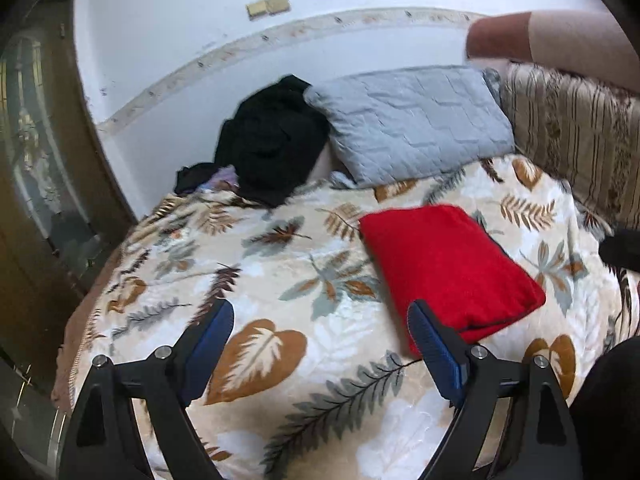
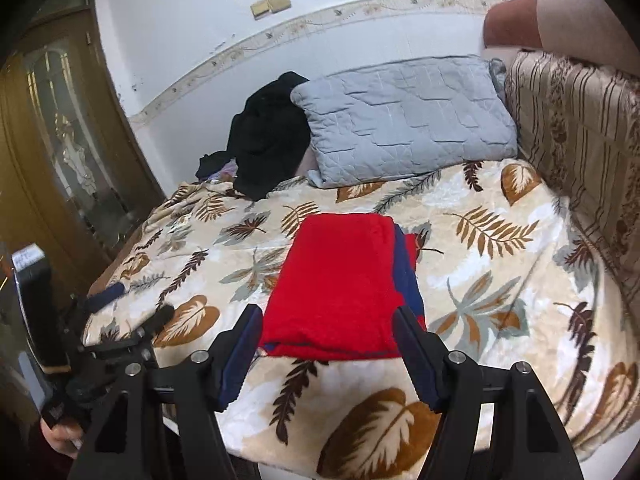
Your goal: Fold small clothes
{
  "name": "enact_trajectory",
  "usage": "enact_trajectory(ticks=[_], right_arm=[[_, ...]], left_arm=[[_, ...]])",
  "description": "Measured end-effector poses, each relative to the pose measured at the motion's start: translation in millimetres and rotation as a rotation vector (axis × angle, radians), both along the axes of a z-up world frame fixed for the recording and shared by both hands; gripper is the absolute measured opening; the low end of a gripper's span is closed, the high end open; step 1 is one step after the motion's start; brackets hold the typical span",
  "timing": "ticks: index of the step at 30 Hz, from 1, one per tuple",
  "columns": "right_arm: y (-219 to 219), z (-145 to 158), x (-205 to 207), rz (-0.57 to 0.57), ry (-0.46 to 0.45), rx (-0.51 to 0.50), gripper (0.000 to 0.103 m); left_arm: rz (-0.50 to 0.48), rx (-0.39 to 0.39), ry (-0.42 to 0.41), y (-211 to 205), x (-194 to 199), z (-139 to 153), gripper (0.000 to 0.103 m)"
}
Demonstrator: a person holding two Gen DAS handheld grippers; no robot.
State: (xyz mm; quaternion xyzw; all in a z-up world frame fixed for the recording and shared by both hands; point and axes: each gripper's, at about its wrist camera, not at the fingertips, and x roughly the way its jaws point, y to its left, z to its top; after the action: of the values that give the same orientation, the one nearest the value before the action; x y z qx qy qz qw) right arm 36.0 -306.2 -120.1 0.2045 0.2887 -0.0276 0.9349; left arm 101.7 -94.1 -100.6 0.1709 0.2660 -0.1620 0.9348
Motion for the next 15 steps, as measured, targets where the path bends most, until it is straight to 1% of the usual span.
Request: enact_trajectory(ticks=[5,10,15], right_arm=[[8,8,-23,0.000,-0.007,0.006,0.072],[15,22,-44,0.004,-0.034,0.000,0.072],[23,36,-62,0.010,-0.065,-0.020,0.072]], left_arm=[[0.030,-0.021,-0.045,11,-18,24,0.093],[0.064,-0.034,-0.045,18,-26,38,0.093],[0.100,-0.044,-0.056,26,-33,46,0.093]])
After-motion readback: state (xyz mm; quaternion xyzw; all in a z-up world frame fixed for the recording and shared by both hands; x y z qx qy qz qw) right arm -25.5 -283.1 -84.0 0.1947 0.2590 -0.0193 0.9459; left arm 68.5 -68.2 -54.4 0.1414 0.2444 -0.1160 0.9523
